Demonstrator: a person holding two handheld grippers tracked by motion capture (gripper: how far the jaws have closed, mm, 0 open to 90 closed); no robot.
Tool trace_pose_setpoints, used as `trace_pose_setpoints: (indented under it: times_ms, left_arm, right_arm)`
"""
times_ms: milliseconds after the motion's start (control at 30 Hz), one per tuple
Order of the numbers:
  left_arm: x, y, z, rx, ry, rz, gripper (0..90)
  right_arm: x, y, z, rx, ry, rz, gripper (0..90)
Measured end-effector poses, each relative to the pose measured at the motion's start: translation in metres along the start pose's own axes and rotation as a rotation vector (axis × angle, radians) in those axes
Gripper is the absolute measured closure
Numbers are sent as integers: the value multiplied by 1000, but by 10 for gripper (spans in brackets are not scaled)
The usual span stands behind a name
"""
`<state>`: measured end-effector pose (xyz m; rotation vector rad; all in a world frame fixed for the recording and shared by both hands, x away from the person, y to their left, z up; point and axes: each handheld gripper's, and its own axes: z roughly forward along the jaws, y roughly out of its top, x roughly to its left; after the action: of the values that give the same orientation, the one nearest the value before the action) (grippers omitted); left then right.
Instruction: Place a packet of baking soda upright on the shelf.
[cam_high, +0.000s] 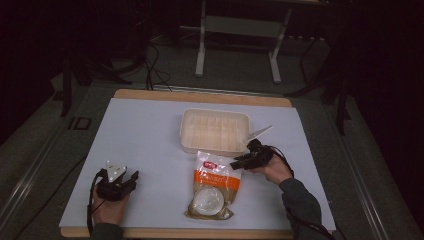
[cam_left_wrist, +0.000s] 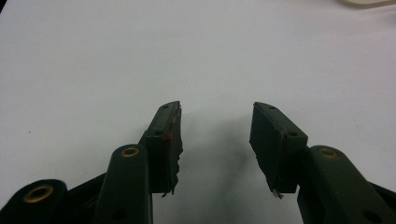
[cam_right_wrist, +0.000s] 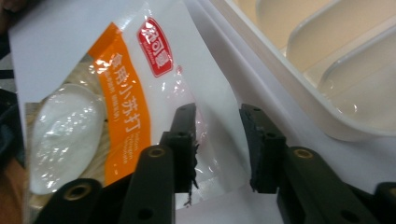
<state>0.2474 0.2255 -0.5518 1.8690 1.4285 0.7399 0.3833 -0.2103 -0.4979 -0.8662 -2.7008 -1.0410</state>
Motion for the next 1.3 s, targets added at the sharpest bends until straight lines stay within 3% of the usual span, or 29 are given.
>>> trace_pose_setpoints:
  times_ms: [233, 500, 767, 1067, 1300]
  left_arm:
    - [0, 0, 0, -1, 0, 1, 531]
    - [0, 0, 0, -1, 0, 1, 529]
    - [0, 0, 0, 0, 1, 2, 529]
    - [0, 0, 0, 0, 0, 2, 527]
    - [0, 0, 0, 0, 0, 1, 525]
  right_arm:
    - [2, 3, -3, 31, 49, -24, 700]
    - [-3, 5, 8, 50, 49, -12, 636]
    - [-3, 10, 17, 58, 85, -14, 621]
    - [-7, 13, 23, 60, 74, 0, 535]
    - [-7, 17, 29, 102, 91, 1, 498]
